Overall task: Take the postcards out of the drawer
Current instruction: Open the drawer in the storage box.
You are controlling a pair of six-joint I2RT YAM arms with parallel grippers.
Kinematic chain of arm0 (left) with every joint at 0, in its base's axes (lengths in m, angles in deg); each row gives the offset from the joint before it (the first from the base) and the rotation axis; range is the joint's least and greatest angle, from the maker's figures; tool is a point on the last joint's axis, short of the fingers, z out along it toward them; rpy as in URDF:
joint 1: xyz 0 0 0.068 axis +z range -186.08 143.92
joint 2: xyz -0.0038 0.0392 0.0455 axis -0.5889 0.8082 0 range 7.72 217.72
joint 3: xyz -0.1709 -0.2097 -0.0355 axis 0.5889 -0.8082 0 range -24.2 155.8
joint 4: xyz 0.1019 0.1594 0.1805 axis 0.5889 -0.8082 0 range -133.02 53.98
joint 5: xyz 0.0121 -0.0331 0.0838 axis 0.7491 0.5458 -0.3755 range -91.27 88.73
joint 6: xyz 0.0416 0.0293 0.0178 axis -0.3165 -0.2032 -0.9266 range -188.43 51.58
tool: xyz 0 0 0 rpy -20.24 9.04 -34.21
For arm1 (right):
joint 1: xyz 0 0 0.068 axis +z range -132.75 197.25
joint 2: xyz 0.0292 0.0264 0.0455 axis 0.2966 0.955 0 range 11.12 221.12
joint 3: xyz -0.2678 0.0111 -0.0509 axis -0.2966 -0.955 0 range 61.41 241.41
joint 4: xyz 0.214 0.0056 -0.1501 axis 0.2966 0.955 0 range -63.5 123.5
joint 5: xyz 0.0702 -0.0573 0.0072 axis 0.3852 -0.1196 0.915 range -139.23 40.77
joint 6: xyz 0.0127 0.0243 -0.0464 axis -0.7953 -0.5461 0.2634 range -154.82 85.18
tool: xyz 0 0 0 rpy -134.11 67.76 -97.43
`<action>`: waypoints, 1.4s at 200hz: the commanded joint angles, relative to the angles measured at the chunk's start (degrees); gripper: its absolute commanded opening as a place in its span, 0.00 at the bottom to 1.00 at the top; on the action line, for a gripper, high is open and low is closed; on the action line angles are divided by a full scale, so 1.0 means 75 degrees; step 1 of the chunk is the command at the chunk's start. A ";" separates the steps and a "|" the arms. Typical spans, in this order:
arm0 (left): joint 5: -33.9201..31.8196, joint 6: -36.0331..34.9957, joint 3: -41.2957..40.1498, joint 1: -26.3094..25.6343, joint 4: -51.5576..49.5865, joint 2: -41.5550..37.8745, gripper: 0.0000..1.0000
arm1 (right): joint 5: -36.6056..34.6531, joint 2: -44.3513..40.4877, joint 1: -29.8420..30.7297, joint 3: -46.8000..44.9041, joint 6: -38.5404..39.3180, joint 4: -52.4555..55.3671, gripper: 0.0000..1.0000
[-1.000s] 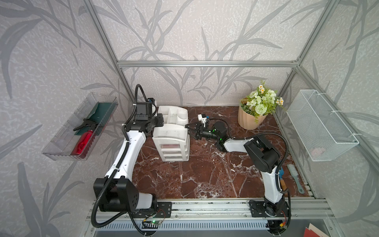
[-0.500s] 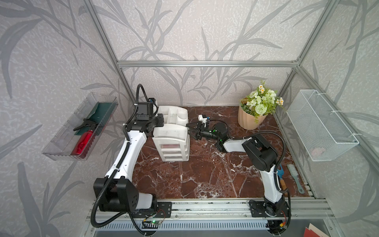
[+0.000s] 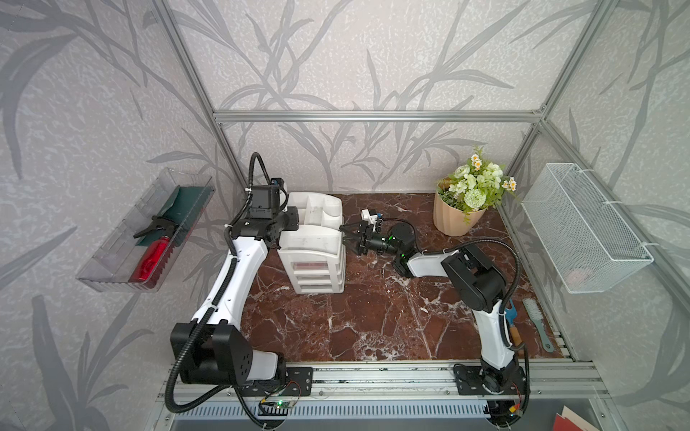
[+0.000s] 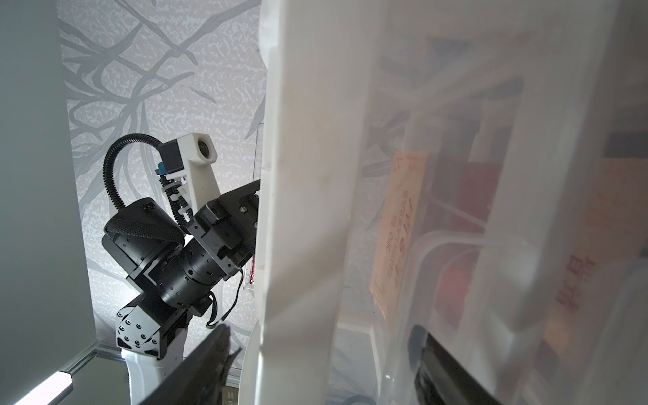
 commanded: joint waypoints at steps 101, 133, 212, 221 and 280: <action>-0.0281 -0.0250 -0.0039 -0.0085 -0.0580 0.0356 0.00 | 0.0228 -0.1031 -0.0380 -0.0163 -0.0001 -0.1402 0.78; -0.0309 -0.0269 -0.0039 -0.0080 -0.0606 0.0368 0.00 | 0.0221 -0.1111 -0.0438 -0.0247 -0.0070 -0.1402 0.78; -0.0304 -0.0283 -0.0011 -0.0082 -0.0611 0.0351 0.00 | 0.0285 -0.1421 -0.0693 -0.0670 0.0014 -0.1404 0.78; -0.0309 -0.0282 -0.0015 -0.0087 -0.0620 0.0346 0.00 | 0.0310 -0.1442 -0.0731 -0.0717 0.0016 -0.1404 0.78; -0.0328 -0.0286 -0.0018 -0.0085 -0.0640 0.0342 0.00 | 0.0385 -0.1617 -0.0964 -0.1057 0.0080 -0.1402 0.78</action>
